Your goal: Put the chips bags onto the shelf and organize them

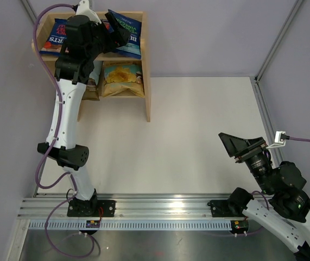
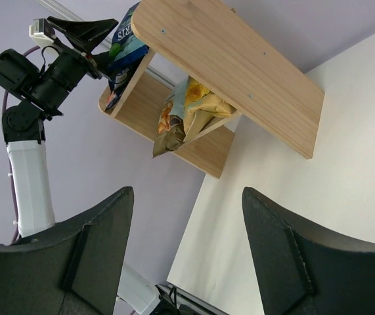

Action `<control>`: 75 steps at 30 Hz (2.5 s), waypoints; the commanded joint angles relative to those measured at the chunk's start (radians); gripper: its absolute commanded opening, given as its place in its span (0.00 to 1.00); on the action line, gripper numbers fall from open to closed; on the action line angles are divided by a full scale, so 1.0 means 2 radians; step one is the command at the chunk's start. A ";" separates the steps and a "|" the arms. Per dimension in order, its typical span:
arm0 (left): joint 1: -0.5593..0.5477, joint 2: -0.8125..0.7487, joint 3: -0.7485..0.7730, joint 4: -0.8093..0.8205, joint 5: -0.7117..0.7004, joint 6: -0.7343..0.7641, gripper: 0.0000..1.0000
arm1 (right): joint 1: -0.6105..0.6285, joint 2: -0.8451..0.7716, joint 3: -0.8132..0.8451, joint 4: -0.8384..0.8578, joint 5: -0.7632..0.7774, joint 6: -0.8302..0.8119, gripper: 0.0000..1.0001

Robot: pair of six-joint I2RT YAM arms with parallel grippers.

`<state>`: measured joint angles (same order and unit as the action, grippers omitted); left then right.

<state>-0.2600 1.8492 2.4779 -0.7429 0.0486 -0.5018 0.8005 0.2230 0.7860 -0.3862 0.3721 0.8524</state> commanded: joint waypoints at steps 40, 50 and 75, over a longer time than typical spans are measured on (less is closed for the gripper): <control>-0.039 -0.051 -0.045 0.125 -0.014 0.157 0.99 | 0.004 0.014 -0.014 0.034 -0.030 0.001 0.75; -0.030 -0.040 -0.023 0.151 -0.010 0.104 0.99 | 0.004 0.016 -0.001 0.025 -0.028 -0.007 0.75; 0.005 0.009 -0.003 0.087 -0.045 0.158 0.50 | 0.004 0.010 -0.009 0.020 -0.029 -0.013 0.75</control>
<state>-0.2569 1.8622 2.4290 -0.5743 -0.0563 -0.2306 0.8005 0.2390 0.7624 -0.3649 0.3119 0.8478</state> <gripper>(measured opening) 0.513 0.750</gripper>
